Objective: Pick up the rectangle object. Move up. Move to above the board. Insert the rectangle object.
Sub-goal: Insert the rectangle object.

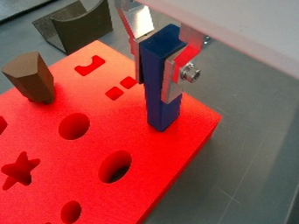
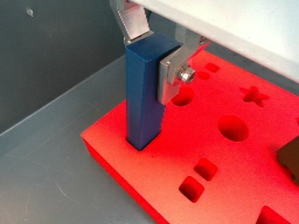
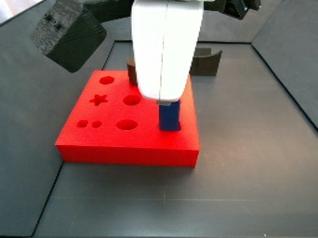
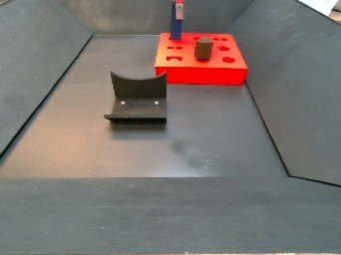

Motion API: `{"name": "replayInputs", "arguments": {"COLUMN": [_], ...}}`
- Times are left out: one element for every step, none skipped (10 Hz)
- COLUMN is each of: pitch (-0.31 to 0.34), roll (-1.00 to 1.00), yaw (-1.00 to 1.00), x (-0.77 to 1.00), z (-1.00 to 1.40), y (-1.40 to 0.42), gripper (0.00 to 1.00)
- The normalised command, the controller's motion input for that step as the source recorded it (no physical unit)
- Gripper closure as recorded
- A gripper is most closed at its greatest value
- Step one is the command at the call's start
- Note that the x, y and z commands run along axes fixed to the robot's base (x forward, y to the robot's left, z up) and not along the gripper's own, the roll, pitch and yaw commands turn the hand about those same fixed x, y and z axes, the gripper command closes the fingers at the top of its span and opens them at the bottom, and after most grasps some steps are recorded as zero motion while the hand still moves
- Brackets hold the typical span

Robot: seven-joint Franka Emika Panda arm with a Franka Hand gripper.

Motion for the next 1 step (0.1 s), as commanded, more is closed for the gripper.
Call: {"name": "replayInputs", "arguments": {"pitch": [0.000], "roll": [0.00], "yaw": [0.00], "x": [0.00], "z": [0.00], "y": [0.00], "gripper": [1.00]}}
